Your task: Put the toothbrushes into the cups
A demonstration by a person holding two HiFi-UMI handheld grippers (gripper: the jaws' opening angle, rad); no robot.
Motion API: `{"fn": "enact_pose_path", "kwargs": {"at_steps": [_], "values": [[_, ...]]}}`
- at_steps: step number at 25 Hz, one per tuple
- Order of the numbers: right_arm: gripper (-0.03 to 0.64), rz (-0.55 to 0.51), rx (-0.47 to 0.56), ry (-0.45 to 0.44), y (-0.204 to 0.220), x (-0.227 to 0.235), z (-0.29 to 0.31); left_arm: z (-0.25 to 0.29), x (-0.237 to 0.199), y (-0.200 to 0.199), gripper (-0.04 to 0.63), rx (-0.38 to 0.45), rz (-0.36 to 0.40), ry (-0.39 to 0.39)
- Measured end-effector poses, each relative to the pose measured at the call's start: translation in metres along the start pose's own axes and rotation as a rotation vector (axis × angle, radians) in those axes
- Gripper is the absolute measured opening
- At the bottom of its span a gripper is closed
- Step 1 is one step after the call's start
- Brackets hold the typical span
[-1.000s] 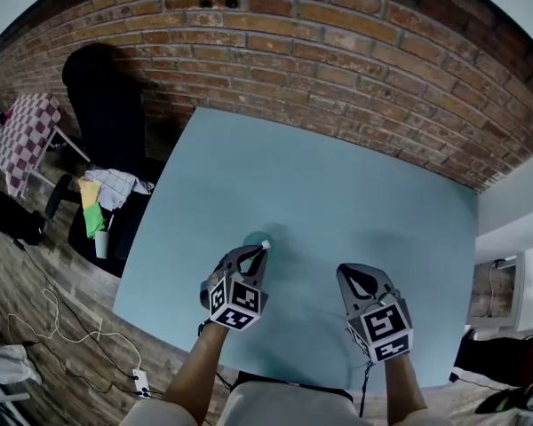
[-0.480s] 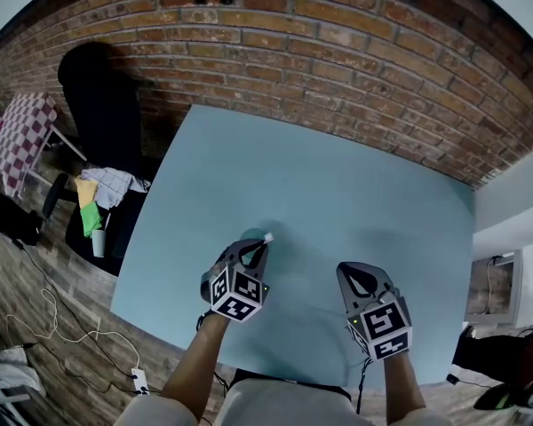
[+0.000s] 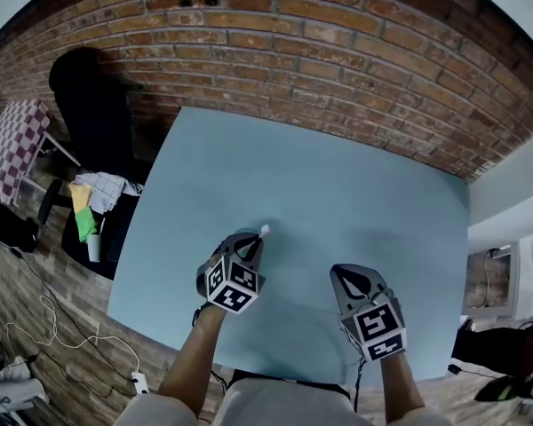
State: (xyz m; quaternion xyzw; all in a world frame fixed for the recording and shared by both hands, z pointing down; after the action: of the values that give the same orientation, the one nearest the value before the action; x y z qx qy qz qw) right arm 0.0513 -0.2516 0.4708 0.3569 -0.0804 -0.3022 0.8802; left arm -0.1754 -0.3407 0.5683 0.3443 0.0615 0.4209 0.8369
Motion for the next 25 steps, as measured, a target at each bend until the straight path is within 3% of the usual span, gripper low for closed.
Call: {"fn": "enact_pose_path", "kwargs": {"at_steps": [9,12,16,25], "values": [[0.006,0.006,-0.009,-0.007,0.005,0.005,0.0,0.005,0.001,-0.005,0.055,0.004,-0.002,0.006],[0.006,0.005,-0.005,-0.01,0.006,0.006,0.0,0.005,0.001,-0.005,0.095,0.014,-0.022,0.006],[0.006,-0.003,0.001,-0.013,0.005,0.007,-0.001,-0.002,-0.001,-0.006,0.095,0.032,-0.051,0.01],[0.006,-0.035,0.058,-0.035,0.006,0.011,-0.022,-0.042,0.012,-0.003,0.094,0.028,-0.072,-0.078]]}}
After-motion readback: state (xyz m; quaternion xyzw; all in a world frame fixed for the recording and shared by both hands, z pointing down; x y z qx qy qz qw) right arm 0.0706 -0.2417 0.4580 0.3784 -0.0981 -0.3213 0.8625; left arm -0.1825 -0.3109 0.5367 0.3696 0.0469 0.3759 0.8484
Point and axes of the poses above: the fingertips, and each gripper's own axes: z forward along the fingers, x to its right, y out of its underside, the point moved 10 cm from there along -z, backward along the fingers, and after that the axes turned 9 degrees about -x, right-handed, at the moved point
